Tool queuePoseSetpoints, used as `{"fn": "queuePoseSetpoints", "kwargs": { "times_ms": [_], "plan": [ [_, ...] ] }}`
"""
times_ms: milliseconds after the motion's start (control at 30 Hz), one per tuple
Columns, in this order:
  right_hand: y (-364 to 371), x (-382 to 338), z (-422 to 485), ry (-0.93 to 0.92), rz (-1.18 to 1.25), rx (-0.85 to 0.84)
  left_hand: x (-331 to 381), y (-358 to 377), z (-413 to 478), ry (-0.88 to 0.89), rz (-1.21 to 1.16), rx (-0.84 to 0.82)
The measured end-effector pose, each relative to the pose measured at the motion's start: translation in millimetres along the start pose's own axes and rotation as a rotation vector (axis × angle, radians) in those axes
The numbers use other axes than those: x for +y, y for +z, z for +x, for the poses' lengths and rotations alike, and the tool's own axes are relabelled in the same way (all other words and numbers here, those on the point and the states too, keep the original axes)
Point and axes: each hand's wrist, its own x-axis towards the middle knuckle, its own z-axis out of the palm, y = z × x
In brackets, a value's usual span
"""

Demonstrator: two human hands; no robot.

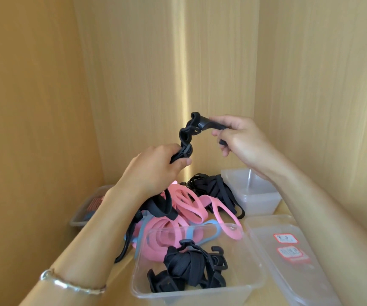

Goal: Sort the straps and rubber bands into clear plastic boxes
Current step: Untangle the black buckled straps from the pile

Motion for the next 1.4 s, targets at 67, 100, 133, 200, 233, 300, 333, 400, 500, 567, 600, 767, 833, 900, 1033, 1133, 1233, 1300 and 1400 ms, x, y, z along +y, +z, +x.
{"fn": "queuePoseSetpoints", "kwargs": {
  "times_ms": [67,100,133,200,233,300,333,400,500,567,600,767,833,900,1033,1133,1233,1300,1400],
  "plan": [
    [0.9,-3.6,-2.4,-0.023,0.057,0.048,1.9,2.4,-0.1,0.014,-0.012,-0.029],
    [1.7,-5.1,-3.8,-0.029,0.090,0.046,3.4,3.7,-0.2,0.020,-0.016,-0.038],
    [2.5,-7.1,-5.7,-0.031,0.131,0.026,4.8,4.8,-0.1,0.022,-0.019,-0.042],
    [4.6,-9.3,-8.6,-0.047,0.205,-0.039,5.6,6.0,0.2,0.013,-0.039,-0.032],
    [5.5,-9.6,-10.1,-0.064,0.221,-0.075,5.6,6.1,0.3,0.006,-0.062,-0.023],
    [7.8,-8.2,-11.4,-0.108,0.198,-0.130,5.2,5.4,0.3,-0.003,-0.104,-0.005],
    [9.2,-6.8,-11.0,-0.126,0.166,-0.133,5.8,4.9,0.3,-0.004,-0.113,-0.001],
    [11.4,-1.4,-7.1,-0.135,0.080,-0.069,10.2,3.9,-0.8,0.009,-0.138,-0.019],
    [12.7,7.6,-2.6,-0.154,-0.061,0.055,19.8,2.7,-3.8,0.040,-0.163,-0.114],
    [12.5,12.2,-1.8,-0.180,-0.116,0.123,22.8,2.0,-5.0,0.032,-0.174,-0.178],
    [12.2,14.1,-1.7,-0.196,-0.145,0.158,23.2,1.6,-5.0,0.024,-0.170,-0.199],
    [7.2,25.6,1.3,-0.231,-0.280,0.261,23.3,-5.4,-4.2,-0.058,-0.295,-0.172],
    [5.5,29.8,3.2,-0.233,-0.301,0.282,22.9,-8.6,-3.6,-0.106,-0.430,-0.190],
    [5.2,32.5,4.5,-0.238,-0.316,0.287,23.8,-11.8,-4.0,-0.141,-0.549,-0.187],
    [7.4,34.2,2.6,-0.269,-0.384,0.257,30.9,-19.3,-7.5,-0.117,-0.804,-0.153],
    [10.2,34.0,0.2,-0.285,-0.440,0.159,31.9,-22.9,-8.9,-0.092,-0.929,-0.096],
    [14.5,29.7,-3.3,-0.284,-0.453,0.030,32.1,-24.4,-8.7,-0.084,-1.073,-0.014],
    [15.9,24.7,-6.4,-0.257,-0.420,-0.066,30.8,-25.4,-7.7,-0.100,-1.189,0.033],
    [16.1,18.6,-8.8,-0.204,-0.363,-0.200,26.1,-26.9,-6.2,-0.178,-1.278,0.037]
  ]
}}
